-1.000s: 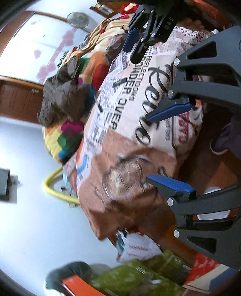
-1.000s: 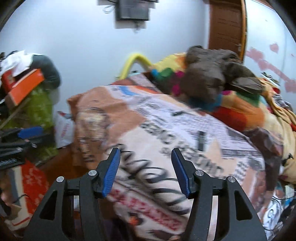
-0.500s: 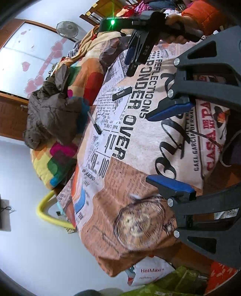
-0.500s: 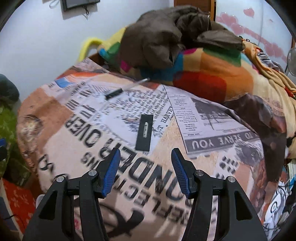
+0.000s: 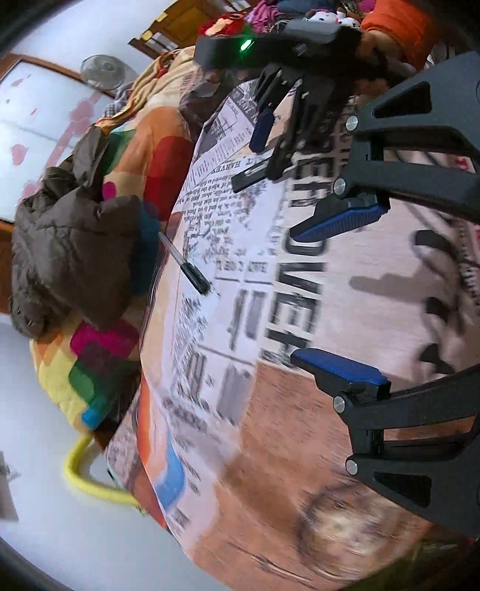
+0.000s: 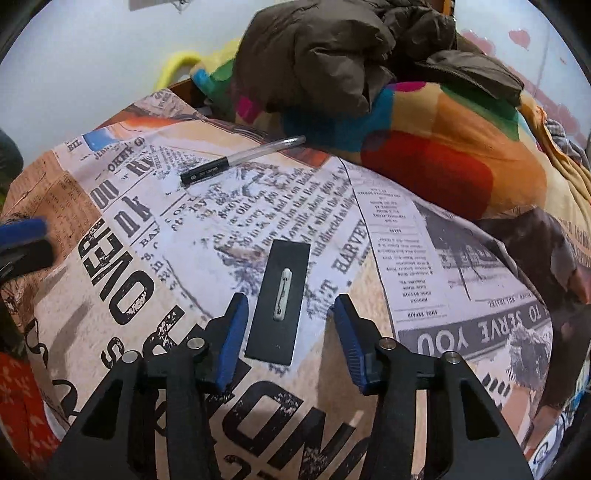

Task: Collect trash
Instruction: 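Grasp the black pen with the left tool while the right tool grasps the black USB stick, then carry the pen and USB stick with both tools over the white bin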

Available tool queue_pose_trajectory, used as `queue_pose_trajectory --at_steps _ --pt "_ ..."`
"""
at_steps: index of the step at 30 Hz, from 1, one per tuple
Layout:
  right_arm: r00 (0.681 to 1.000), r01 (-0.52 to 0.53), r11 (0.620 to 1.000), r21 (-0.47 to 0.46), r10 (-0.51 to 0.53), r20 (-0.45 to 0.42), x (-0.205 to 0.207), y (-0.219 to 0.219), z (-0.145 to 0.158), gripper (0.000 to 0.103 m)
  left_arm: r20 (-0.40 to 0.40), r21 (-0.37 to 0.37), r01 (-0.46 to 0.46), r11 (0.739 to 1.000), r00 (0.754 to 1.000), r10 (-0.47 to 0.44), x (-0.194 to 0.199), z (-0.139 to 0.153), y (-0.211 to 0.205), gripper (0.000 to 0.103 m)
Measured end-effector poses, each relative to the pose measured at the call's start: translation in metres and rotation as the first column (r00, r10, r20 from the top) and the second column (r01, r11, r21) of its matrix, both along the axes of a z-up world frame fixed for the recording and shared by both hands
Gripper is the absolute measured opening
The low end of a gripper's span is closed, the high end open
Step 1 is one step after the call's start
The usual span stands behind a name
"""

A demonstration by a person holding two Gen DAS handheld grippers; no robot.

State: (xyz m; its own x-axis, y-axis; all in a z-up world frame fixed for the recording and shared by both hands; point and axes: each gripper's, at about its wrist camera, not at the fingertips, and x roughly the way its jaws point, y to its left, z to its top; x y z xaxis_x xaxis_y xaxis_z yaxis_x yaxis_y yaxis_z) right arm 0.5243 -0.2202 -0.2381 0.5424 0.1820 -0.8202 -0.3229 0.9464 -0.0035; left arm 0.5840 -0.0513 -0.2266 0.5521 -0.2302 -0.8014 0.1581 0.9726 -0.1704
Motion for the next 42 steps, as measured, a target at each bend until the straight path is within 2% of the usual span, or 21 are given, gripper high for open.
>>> queue_pose_trajectory --at_steps 1,4,11,18,21,24,26,28,32,37,42 --pt "1.000 -0.005 1.000 0.001 0.005 0.010 -0.001 0.000 0.000 0.041 -0.005 0.009 0.015 1.000 1.000 -0.015 0.011 -0.003 -0.004 0.059" --pt "1.000 -0.013 1.000 -0.008 0.013 0.021 0.000 0.000 0.001 0.022 -0.024 0.024 0.064 0.998 0.998 -0.064 0.040 -0.014 -0.019 0.059" --pt "0.999 -0.033 0.999 0.021 0.033 -0.008 0.005 -0.007 0.002 0.022 -0.010 0.063 0.096 0.993 0.995 -0.095 0.101 -0.029 -0.042 0.059" --pt "0.999 -0.023 0.997 0.070 0.025 -0.028 0.001 -0.021 0.002 0.022 0.028 0.079 0.056 0.995 0.998 -0.059 0.129 -0.040 -0.042 0.059" --pt "0.999 -0.007 0.996 0.088 0.011 -0.038 -0.003 -0.033 0.004 0.022 0.021 0.078 0.064 0.995 0.998 -0.065 0.133 -0.045 -0.045 0.051" --pt "0.999 0.006 0.995 0.097 -0.002 -0.039 -0.008 -0.044 0.008 0.022 0.034 0.120 0.069 0.990 0.997 -0.073 0.129 -0.045 -0.052 0.036" --pt "0.999 0.014 0.995 0.101 -0.011 -0.036 -0.011 -0.049 0.013 0.022 0.029 0.143 0.071 0.987 0.997 -0.076 0.124 -0.044 -0.057 0.018" --pt "0.999 0.024 0.993 0.112 -0.020 -0.033 -0.016 -0.057 0.019 0.022 0.013 0.165 0.085 0.983 0.996 -0.089 0.117 -0.043 -0.064 0.013" --pt "0.999 0.039 0.991 0.129 -0.035 -0.027 -0.020 -0.063 0.033 0.022 0.015 0.239 0.089 0.967 0.995 -0.095 0.093 -0.037 -0.074 0.013" --pt "0.999 0.051 0.988 0.146 -0.050 -0.013 -0.033 -0.071 0.055 0.022 -0.017 0.197 0.086 0.977 0.996 -0.085 0.059 -0.019 -0.070 0.013" --pt "0.998 0.058 0.985 0.161 -0.061 0.014 -0.048 -0.072 0.084 0.022 -0.007 0.136 0.070 0.988 0.998 -0.070 0.018 0.018 -0.060 0.013"
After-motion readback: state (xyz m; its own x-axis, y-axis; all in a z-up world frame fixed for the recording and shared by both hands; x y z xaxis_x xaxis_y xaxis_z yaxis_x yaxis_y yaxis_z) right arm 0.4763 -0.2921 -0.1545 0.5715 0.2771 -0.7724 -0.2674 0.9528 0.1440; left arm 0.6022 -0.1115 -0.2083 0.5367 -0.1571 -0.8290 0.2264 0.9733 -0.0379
